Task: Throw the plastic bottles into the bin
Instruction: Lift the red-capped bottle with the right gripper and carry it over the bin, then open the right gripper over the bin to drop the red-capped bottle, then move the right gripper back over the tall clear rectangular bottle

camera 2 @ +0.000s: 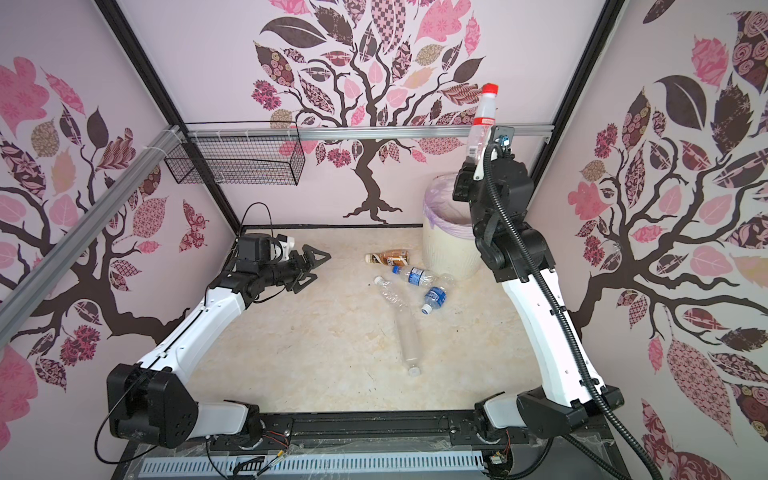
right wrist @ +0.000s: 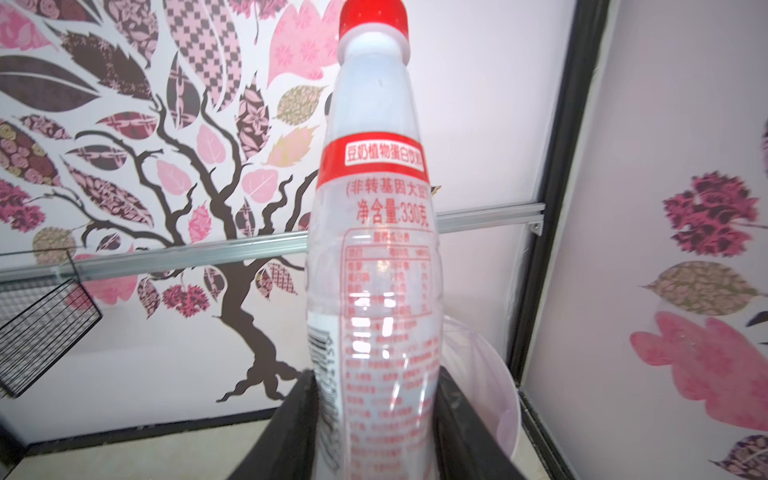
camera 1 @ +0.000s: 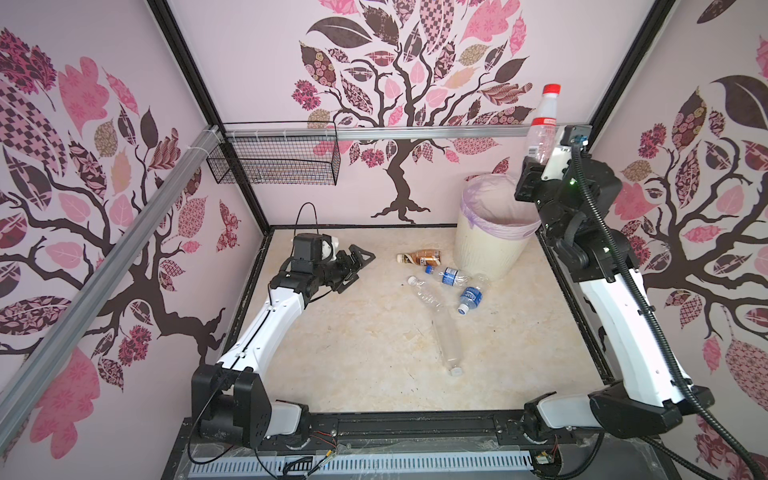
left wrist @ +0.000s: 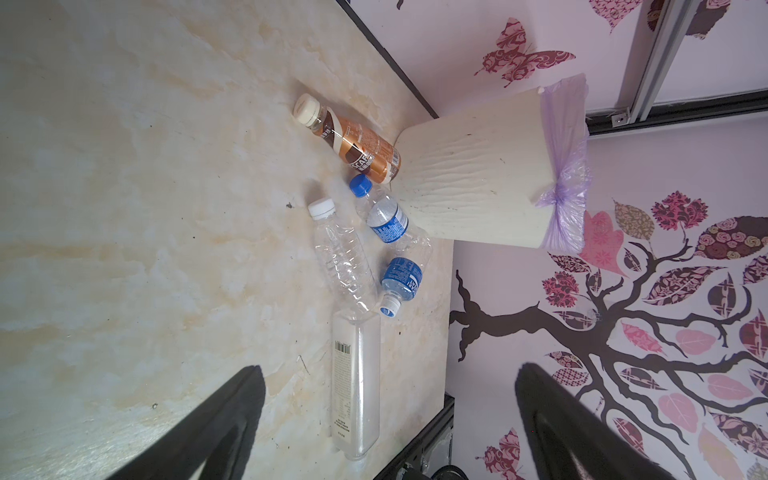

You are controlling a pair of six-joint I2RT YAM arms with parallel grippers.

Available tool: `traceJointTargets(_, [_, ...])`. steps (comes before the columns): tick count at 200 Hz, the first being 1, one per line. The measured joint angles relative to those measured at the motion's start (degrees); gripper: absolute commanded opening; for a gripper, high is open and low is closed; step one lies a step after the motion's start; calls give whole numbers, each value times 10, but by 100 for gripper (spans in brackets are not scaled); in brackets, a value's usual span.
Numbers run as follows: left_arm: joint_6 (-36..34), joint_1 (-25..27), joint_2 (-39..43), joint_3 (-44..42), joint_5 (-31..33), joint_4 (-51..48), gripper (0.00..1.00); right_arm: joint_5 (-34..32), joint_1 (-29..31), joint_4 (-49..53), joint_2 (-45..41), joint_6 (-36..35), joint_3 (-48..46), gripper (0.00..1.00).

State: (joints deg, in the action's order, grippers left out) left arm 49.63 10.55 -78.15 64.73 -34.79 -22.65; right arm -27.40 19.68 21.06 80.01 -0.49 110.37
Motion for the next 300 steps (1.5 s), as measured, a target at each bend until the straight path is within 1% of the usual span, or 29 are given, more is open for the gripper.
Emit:
traceJointTargets(28, [-2,0,0,0,0,0,98,-9,-23,-19,46,-8,20,46])
traceJointTargets(35, [-2,0,0,0,0,0,98,-6,-35,-21,66,-6,22,48])
traceJointTargets(42, [-2,0,0,0,0,0,98,-2,-47,-21,88,-2,23,51])
traceJointTargets(48, [-2,0,0,0,0,0,98,1,-56,-15,111,2,27,58])
traceJointTargets(57, [-2,0,0,0,0,0,98,5,-66,-2,144,12,37,73])
traceJointTargets(65, [-3,0,0,0,0,0,98,7,-72,10,172,19,41,84])
traceJointTargets(87, [-7,0,0,-1,0,0,98,13,-80,42,203,21,30,99])
traceJointTargets(102, [-10,0,-1,-1,0,0,98,14,-80,50,202,20,32,99])
traceJointTargets(143, [-12,1,-9,-1,0,0,98,17,-78,49,193,20,83,99])
traceJointTargets(182, [-13,11,-9,-5,0,0,98,25,-78,53,177,22,86,99])
traceJointTargets(237, [-16,16,-9,-8,0,-9,98,52,-75,79,175,45,83,100])
traceJointTargets(262, [-17,26,-9,-8,0,-16,98,47,-48,75,155,46,44,100])
traceJointTargets(300, [-15,44,-7,-24,1,-23,98,40,29,52,118,42,-49,100])
